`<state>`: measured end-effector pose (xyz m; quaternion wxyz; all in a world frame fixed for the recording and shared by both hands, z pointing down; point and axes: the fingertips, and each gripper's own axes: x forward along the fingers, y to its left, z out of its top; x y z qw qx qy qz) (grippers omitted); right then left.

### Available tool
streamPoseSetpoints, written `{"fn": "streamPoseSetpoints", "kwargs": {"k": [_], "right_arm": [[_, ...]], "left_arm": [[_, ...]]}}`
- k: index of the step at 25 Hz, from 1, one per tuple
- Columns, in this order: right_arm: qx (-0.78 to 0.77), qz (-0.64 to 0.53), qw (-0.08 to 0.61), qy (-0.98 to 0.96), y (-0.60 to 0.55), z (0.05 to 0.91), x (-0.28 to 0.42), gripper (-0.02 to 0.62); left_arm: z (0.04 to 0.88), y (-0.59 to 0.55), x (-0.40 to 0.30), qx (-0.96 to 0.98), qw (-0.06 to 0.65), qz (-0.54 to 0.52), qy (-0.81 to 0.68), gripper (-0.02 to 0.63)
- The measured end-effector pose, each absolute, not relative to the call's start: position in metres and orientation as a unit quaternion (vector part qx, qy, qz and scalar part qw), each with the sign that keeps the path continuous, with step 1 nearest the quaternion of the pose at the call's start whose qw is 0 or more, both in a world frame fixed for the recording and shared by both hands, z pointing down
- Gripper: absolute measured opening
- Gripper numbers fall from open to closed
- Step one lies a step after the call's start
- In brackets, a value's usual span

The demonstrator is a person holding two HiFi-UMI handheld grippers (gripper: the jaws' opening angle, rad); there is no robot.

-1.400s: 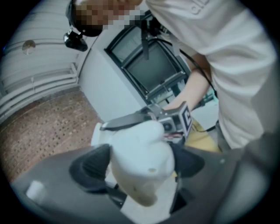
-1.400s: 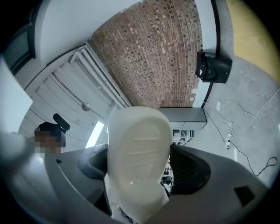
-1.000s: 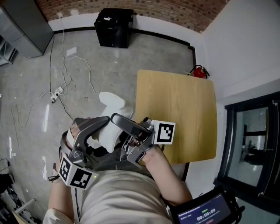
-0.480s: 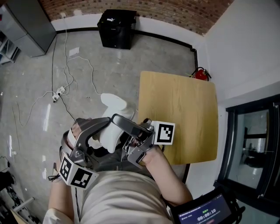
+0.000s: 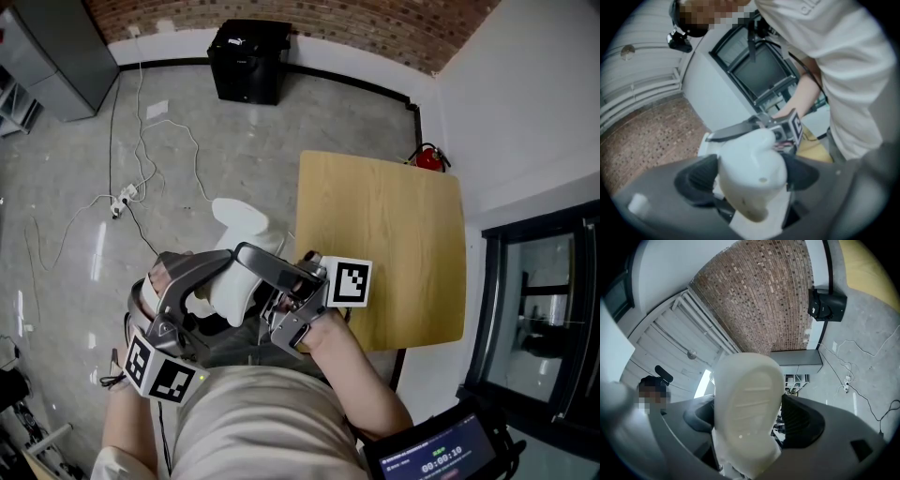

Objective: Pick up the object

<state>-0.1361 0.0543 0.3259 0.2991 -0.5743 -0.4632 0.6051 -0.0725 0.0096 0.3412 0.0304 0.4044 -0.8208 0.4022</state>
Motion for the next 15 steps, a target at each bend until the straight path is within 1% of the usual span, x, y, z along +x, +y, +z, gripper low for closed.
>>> {"fn": "streamPoseSetpoints", "kwargs": {"k": [15], "right_arm": [[-0.567, 0.602, 0.308, -0.470, 0.0546, 0.3332, -0.1364, 0.408]], "left_arm": [[0.3476, 0.0103, -0.0728, 0.412, 0.043, 0.403, -0.816, 0.417]]}}
